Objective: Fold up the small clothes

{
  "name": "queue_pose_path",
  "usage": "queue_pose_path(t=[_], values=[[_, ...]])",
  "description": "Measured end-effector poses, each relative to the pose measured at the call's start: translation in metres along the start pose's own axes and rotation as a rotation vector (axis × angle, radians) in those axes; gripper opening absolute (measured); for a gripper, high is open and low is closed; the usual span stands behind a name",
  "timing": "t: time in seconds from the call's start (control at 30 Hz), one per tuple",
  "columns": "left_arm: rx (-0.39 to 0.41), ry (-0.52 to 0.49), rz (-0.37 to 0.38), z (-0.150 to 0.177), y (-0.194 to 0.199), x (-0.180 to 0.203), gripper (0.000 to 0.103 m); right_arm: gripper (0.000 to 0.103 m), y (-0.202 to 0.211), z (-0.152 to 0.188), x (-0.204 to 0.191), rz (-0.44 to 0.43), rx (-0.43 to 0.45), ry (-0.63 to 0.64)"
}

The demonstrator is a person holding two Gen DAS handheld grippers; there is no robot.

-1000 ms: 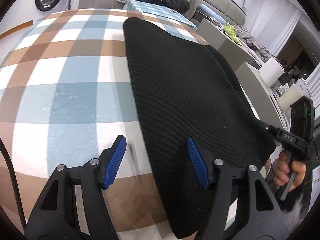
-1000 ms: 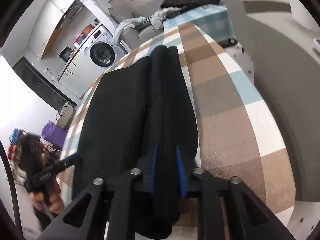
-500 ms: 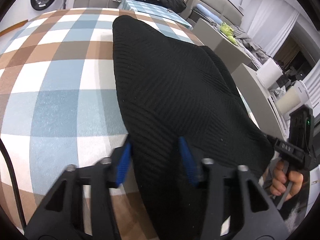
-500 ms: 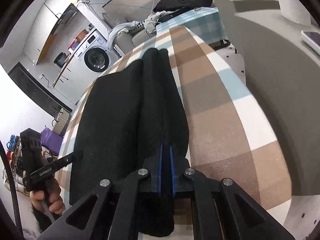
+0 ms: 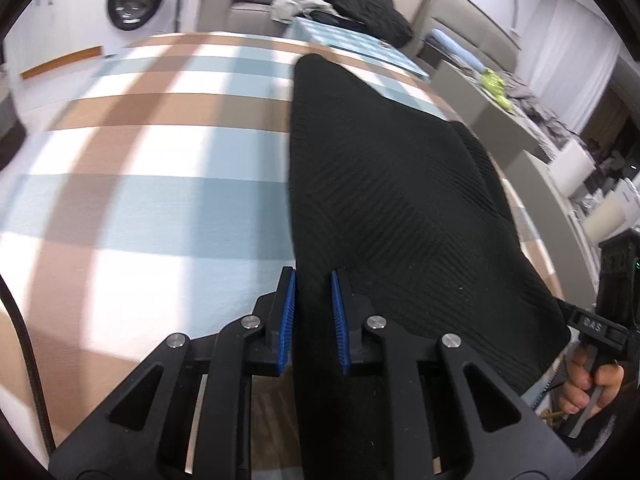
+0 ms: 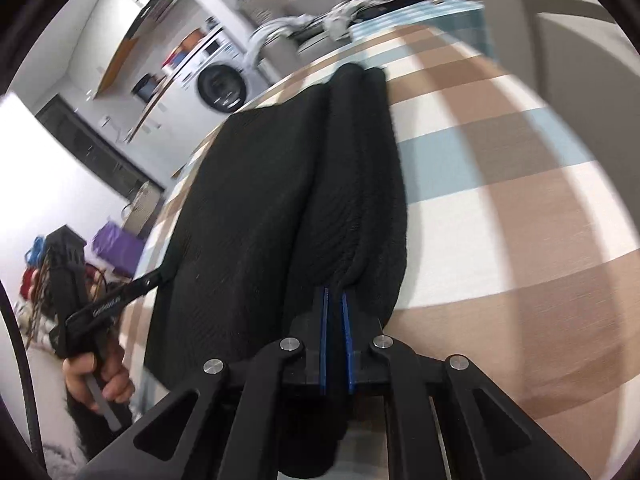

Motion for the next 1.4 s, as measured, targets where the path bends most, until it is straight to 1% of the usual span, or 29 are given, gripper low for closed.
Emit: queue_pose_path(t=[0.1,0.17,0.23,0.3,0.4,0.43,0.47,0.5,0.53,0.57,0.6,0.63,0.67,0.7,0.73,0.77,0.8,0.83,0.87,0.9,0.93,0.97,1.03,1.13,1.2,1.23,1.3,1.4], values=[[0.002,0.043,-0.015,0.001,0.009,-0.023,0.015,0.008,-0.010,0.007,-0.021,-0.032,-0.029,0.048],[0.010,0.068,-0.008,0.001,0.015,-0.033,0.015,0.008,-0.010,0.008,-0.028,0.007,-0.031,0.097],[0.022,0.074,-0.019,0.001,0.020,-0.039,0.015,0.008,-0.004,0.007,-0.028,0.059,-0.032,0.130],[0.032,0.071,-0.017,0.000,0.024,-0.042,0.015,0.008,0.004,0.008,-0.025,0.094,-0.030,0.133],[0.043,0.072,0.003,0.001,0.029,-0.041,0.015,0.008,0.006,0.011,-0.020,0.143,-0.057,0.125],[0.044,0.070,0.006,0.001,0.030,-0.039,0.015,0.008,0.009,0.009,-0.019,0.158,-0.042,0.117],[0.044,0.067,0.005,0.001,0.030,-0.037,0.017,0.010,0.015,0.004,-0.016,0.170,-0.003,0.095],[0.044,0.063,0.002,0.001,0.030,-0.035,0.017,0.011,0.021,-0.003,-0.015,0.168,0.052,0.068],[0.044,0.059,0.001,0.002,0.031,-0.032,0.018,0.013,0.021,-0.007,-0.018,0.134,0.084,0.049],[0.046,0.054,0.003,0.002,0.033,-0.028,0.019,0.020,0.021,-0.009,-0.018,0.107,0.095,0.034],[0.049,0.050,0.008,0.003,0.034,-0.026,0.023,0.025,0.018,-0.015,-0.021,0.077,0.095,0.021],[0.054,0.046,0.009,0.003,0.036,-0.023,0.026,0.028,0.009,-0.022,-0.025,0.032,0.083,0.022],[0.059,0.046,0.005,0.003,0.038,-0.021,0.033,0.032,0.001,-0.025,-0.030,0.008,0.065,0.028],[0.066,0.045,-0.003,0.003,0.041,-0.018,0.042,0.032,-0.009,-0.027,-0.035,-0.009,0.041,0.034],[0.077,0.040,-0.006,0.003,0.045,-0.015,0.046,0.032,-0.019,-0.029,-0.041,-0.022,0.013,0.050],[0.086,0.036,-0.004,0.004,0.048,-0.012,0.053,0.032,-0.031,-0.030,-0.045,-0.035,-0.016,0.071],[0.094,0.029,0.001,0.004,0.051,-0.009,0.057,0.031,-0.040,-0.028,-0.047,-0.036,-0.040,0.074],[0.104,0.017,0.006,0.004,0.054,-0.004,0.057,0.030,-0.047,-0.029,-0.048,-0.048,-0.049,0.063],[0.108,0.007,0.011,0.004,0.056,-0.001,0.057,0.015,-0.047,-0.032,-0.048,-0.070,-0.033,0.059],[0.107,-0.008,0.016,0.005,0.058,0.003,0.058,0.010,-0.045,-0.035,-0.050,-0.069,-0.023,0.064],[0.104,-0.020,0.019,0.005,0.058,0.007,0.058,0.009,-0.036,-0.038,-0.056,-0.072,0.012,0.090],[0.101,-0.030,0.024,0.005,0.058,0.011,0.058,0.009,-0.022,-0.037,-0.065,-0.076,0.068,0.142],[0.092,-0.058,0.039,0.006,0.057,0.020,0.058,0.009,-0.004,-0.035,-0.076,-0.033,0.118,0.209],[0.081,-0.082,0.062,0.007,0.052,0.035,0.058,0.009,-0.014,-0.026,-0.063,0.060,0.072,0.195],[0.064,-0.100,0.082,0.011,0.047,0.047,0.058,0.010,-0.031,-0.017,-0.049,0.087,0.023,0.162],[0.057,-0.118,0.094,0.013,0.045,0.056,0.058,0.010,-0.036,-0.015,-0.044,0.083,0.010,0.149],[0.041,-0.148,0.109,0.018,0.040,0.069,0.058,0.015,-0.033,-0.017,-0.038,0.046,0.017,0.121],[0.014,-0.206,0.140,0.030,0.032,0.088,0.058,0.016,-0.019,-0.014,-0.034,-0.033,0.002,0.088]])
Point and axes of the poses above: each gripper's, at about its wrist camera, not at the fingertips, and y roughly against the way its jaws point, x to its right, z to its underside, the point moved 1 cm from there along -y, roughly the way its jaws point, and after that the axes turned 3 degrees about x, right-handed, at the moved point
